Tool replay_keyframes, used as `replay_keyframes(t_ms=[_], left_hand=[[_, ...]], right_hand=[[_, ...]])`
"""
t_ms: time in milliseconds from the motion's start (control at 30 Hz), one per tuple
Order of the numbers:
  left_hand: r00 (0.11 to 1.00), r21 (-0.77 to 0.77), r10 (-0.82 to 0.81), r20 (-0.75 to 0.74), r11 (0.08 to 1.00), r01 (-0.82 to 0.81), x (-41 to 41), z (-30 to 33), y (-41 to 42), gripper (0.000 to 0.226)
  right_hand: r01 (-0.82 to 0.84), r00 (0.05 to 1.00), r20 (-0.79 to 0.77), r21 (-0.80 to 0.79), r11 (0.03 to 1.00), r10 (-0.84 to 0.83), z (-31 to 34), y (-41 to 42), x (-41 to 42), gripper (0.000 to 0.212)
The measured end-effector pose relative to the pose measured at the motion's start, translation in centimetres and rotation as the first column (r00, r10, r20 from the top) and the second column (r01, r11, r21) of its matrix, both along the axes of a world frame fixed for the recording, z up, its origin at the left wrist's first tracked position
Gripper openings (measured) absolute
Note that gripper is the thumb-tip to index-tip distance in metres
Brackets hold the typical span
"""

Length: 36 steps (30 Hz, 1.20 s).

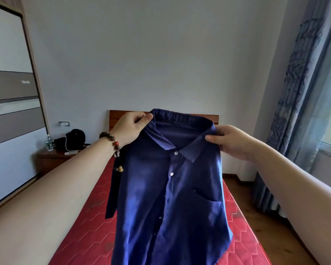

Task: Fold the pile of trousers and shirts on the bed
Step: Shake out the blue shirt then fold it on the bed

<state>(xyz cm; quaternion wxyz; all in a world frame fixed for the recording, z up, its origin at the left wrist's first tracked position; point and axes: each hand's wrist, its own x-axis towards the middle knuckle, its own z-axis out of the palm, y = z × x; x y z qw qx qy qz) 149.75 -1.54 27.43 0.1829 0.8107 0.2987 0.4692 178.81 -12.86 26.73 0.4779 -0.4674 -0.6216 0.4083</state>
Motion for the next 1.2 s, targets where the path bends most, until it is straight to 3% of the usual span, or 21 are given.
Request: replay_keyframes(t_ms=[133, 233, 433, 500, 533, 600, 667, 867, 1000, 1067, 1200], left_hand=[[0.997, -0.043, 0.011, -0.076, 0.999, -0.014, -1.5, 0.1, -0.1, 0.042], [0.999, -0.07, -0.006, -0.032, 0.998, 0.003, -2.2, -0.1, -0.1, 0.027], [0.988, -0.241, -0.064, 0.144, 0.966, 0.098, -1.9, -1.0, -0.7, 0.025], [0.982, -0.298, -0.055, 0.18, 0.948, 0.108, -1.4, -1.5, -0.9, 0.036], [0.98, -0.302, -0.043, 0.193, 0.948, 0.101, -0.9, -1.6, -1.0, 0.041], [0.978, -0.264, -0.014, 0.209, 0.962, 0.07, 0.4, -1.9, -1.6, 0.044], [0.975, -0.189, 0.031, 0.22, 0.982, 0.011, 2.2, -2.0, -2.4, 0.037], [0.965, -0.133, 0.026, 0.263, 0.991, 0.01, 7.6, -2.5, -4.8, 0.025], [0.96, -0.211, -0.082, 0.268, 0.967, 0.141, 9.3, -2.6, -5.7, 0.021], [0.954, -0.265, -0.136, 0.266, 0.942, 0.208, 9.2, -2.7, -5.8, 0.025], [0.96, -0.257, -0.193, 0.204, 0.935, 0.243, 8.5, -3.1, -5.4, 0.025]], right_hand=[[0.199, 0.975, 0.071, 0.164, 0.966, -0.212, 0.5, 0.4, -0.8, 0.019], [0.273, 0.944, 0.123, 0.235, 0.933, -0.307, 0.9, 0.2, -1.3, 0.014], [0.166, 0.986, 0.002, 0.084, 0.983, -0.167, 1.5, -0.4, -1.3, 0.022], [0.23, 0.972, 0.042, 0.078, 0.97, -0.233, 1.4, -0.4, -1.2, 0.026], [0.325, 0.936, 0.103, 0.121, 0.938, -0.337, 1.2, -0.1, -1.2, 0.03], [0.52, 0.772, 0.246, 0.284, 0.806, -0.585, 0.8, 0.5, -1.7, 0.036], [0.597, 0.638, 0.266, 0.422, 0.682, -0.723, 0.3, 0.9, -2.8, 0.03], [0.57, 0.744, 0.111, 0.408, 0.713, -0.659, -0.8, 1.2, -6.5, 0.025], [0.43, 0.886, 0.058, 0.272, 0.861, -0.46, -0.2, 0.3, -8.2, 0.013], [0.352, 0.932, 0.018, 0.188, 0.917, -0.361, 0.4, -0.5, -8.3, 0.027], [0.272, 0.93, 0.2, 0.188, 0.944, -0.307, 1.5, -1.4, -7.0, 0.039]])
